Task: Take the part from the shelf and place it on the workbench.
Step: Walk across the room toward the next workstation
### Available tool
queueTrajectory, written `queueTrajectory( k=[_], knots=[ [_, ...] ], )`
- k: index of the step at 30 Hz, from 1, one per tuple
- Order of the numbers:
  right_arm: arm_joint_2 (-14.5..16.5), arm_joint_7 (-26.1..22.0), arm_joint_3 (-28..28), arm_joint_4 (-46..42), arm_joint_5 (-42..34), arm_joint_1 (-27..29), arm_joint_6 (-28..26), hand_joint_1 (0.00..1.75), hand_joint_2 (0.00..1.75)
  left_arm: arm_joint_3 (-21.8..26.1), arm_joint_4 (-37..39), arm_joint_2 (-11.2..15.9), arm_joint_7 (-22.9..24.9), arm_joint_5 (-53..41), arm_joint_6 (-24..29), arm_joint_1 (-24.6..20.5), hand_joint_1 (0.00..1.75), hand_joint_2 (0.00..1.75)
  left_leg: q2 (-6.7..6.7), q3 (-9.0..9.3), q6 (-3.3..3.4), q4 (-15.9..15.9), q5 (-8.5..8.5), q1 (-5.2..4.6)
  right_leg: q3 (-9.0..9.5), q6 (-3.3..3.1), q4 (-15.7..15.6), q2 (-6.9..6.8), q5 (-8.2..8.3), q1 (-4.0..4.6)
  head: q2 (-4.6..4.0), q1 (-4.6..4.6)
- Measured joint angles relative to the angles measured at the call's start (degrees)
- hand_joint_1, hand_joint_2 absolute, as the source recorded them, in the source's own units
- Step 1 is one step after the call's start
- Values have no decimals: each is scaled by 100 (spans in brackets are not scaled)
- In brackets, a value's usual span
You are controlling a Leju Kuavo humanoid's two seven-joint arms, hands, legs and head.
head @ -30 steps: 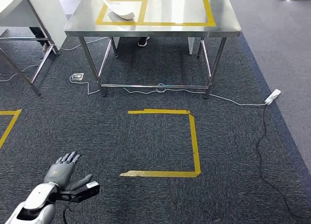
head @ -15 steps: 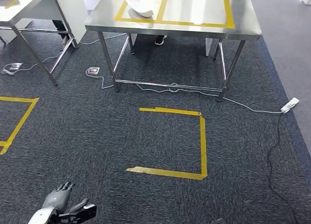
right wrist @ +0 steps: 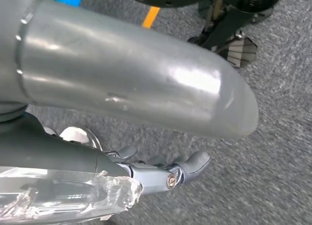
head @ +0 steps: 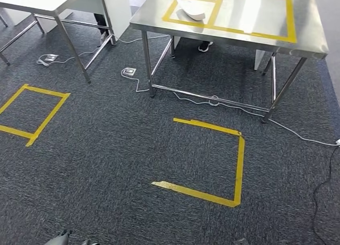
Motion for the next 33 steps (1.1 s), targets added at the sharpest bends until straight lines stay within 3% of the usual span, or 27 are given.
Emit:
queueTrajectory(
  k=[2,4,6,8,9,10,12,14,16,18,20,22,23,24,25,26,28,29,31,33],
  knots=[
    [36,-40,-81,-1,98,-34,14,0,0,178,64,-74,2,58,-11,87,0,0,-83,-37,-71,12,12,8,48,-44,-73,-26,-6,-3,0,-3],
    [81,-74,-156,-7,195,-57,45,0,0,373,109,-162,3,126,-48,208,0,0,-9,-89,-130,117,-74,16,61,-112,-111,-123,22,-20,0,-14],
    [128,-100,-244,-19,277,-63,78,0,0,585,129,-263,1,177,-91,289,0,0,208,-311,-188,610,-405,34,68,-165,-141,-249,37,-31,0,-42],
    [162,-114,-325,-27,329,-58,93,0,0,777,136,-350,-3,206,-119,337,0,0,332,-663,-251,1367,-780,69,60,-183,-142,-392,28,-25,0,-59],
    [174,-117,-359,-28,347,-61,97,0,0,857,139,-385,-8,225,-132,370,0,0,353,-770,-277,1607,-846,89,58,-182,-141,-463,21,-24,0,-58],
    [183,-121,-391,-31,364,-68,100,0,0,931,140,-416,-13,247,-148,408,0,0,367,-778,-297,1649,-800,108,60,-177,-139,-525,14,-25,0,-59],
    [204,-141,-453,-35,417,-93,105,0,0,1101,140,-478,-41,304,-197,482,0,0,450,-464,-315,1089,-444,138,85,-151,-136,-631,-7,-27,0,-59],
    [227,-181,-525,-37,489,-123,108,0,0,1328,134,-560,-106,347,-258,527,0,0,659,-57,-285,334,-182,123,116,-92,-119,-722,-44,-5,0,-60],
    [241,-221,-605,-38,553,-156,108,0,0,1621,112,-678,-203,374,-332,581,0,0,752,82,-213,46,-161,88,143,-25,-106,-803,-80,18,0,-53],
    [249,-250,-666,-40,593,-188,108,0,0,1955,71,-804,-297,360,-409,682,0,0,668,79,-130,27,-153,83,161,36,-105,-847,-109,3,0,-49],
    [253,-268,-708,-41,608,-203,108,0,0,2243,24,-912,-346,325,-454,766,0,0,595,90,-58,5,-131,99,79,95,81,-687,-261,-19,0,-32],
    [254,-274,-747,-42,613,-200,108,0,0,2443,-19,-993,-369,290,-477,788,0,0,504,80,-8,1,-116,106,-236,128,751,-460,-623,-32,0,-6],
    [254,-274,-766,-42,613,-196,108,0,0,2533,-37,-1025,-386,278,-495,791,0,0,446,74,6,3,-114,100,-444,133,1175,-408,-798,-34,0,-2],
    [254,-273,-781,-42,611,-191,106,0,0,2628,-57,-1061,-410,288,-524,799,0,0,385,74,11,5,-113,93,-616,135,1505,-386,-890,-34,0,-1],
    [254,-270,-792,-42,600,-187,99,0,0,2752,-87,-1108,-445,327,-569,814,0,0,324,79,11,7,-114,88,-695,130,1622,-375,-856,-34,0,-1],
    [254,-267,-796,-42,581,-181,89,0,0,2917,-132,-1174,-495,380,-632,835,0,0,264,90,10,8,-117,83,-659,118,1494,-362,-707,-34,0,1],
    [254,-257,-796,-42,525,-164,66,0,0,3342,-272,-1346,-603,466,-775,875,0,0,146,113,-4,10,-125,81,-330,72,721,-226,-265,-36,0,3],
    [254,-253,-796,-43,500,-154,58,0,0,3554,-345,-1429,-644,475,-833,887,0,0,91,112,-21,23,-134,73,-160,52,339,-131,-125,-42,0,3],
    [255,-239,-795,-45,469,-139,49,0,0,3901,-475,-1553,-695,449,-911,912,0,0,0,85,-72,37,-137,69,17,24,-22,-12,-53,-41,0,2],
    [259,-221,-794,-49,447,-134,44,0,0,4165,-572,-1643,-727,392,-969,939,0,0,-73,58,-137,37,-127,79,48,-7,-41,-75,-51,-39,0,-1]
  ],
)
